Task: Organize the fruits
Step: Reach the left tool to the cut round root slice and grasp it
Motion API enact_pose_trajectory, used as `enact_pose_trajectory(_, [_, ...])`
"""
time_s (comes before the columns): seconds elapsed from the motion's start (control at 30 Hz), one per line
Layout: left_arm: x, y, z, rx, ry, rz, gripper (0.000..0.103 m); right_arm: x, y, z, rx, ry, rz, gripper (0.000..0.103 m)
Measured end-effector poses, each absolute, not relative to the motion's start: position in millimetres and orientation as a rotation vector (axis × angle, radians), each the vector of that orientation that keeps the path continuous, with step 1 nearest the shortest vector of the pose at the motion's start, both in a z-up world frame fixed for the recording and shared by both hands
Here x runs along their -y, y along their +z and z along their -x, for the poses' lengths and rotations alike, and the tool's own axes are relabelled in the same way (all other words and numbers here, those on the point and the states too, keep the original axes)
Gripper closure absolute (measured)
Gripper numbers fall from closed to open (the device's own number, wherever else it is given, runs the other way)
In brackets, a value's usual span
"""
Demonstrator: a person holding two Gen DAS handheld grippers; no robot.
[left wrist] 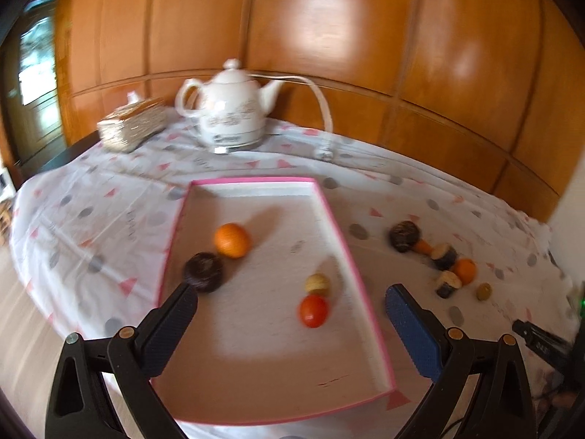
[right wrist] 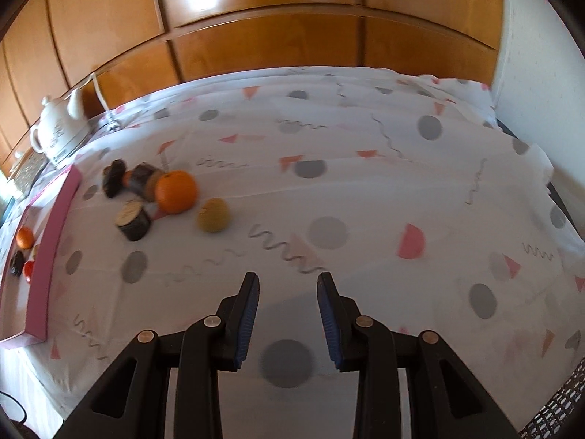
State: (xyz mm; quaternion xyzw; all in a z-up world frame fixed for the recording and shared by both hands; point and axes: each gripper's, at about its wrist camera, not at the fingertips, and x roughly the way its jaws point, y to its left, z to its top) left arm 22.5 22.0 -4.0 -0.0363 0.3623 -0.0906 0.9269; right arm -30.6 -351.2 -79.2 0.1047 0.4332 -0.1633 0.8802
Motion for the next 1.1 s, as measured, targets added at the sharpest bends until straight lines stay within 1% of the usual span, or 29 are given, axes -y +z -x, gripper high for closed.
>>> enact_pose_trajectory(0.33, [35.9, 1.4, -33.6, -0.738, -0.374, -0.022, 0.000, 383.9, -84.6, 48.3, -0.901, -0.437, -0.267, 0.070])
enact_pose_trajectory(0.47, [65.9, -3.8, -44.3, -0.805, -0.445, -0.080, 0.000, 391.5, -84.7, 50.3, -0.895, -0.455, -0.278, 0.070])
enact_pose_trajectory(0.8, [130.7, -23.0, -63.2, -0.866, -0.515, -0.228, 0.000, 400.8, -85.8, 53.5, -0.887, -0.469, -0.295, 0.070])
enact_pose_trajectory(0.93, [150.9, -36.5, -75.1, -0.935, -0.521, -0.232, 0.001, 401.9, -85.3, 54.2, -0.885, -0.466, -0.301, 0.070])
enact_pose_trajectory(1.0, [160.0, -42.3, -81.1, -0.968, -0.530, -0.219, 0.003, 402.8, -85.7, 54.7, -0.885, -0.465, -0.307, 0.070])
enact_pose_trajectory(1.1, [171.6, -49.5, -87.1, -0.984, -0.546, -0.220, 0.009, 404.4, -86.6, 55.1, -0.887, -0.466, -0.314, 0.070])
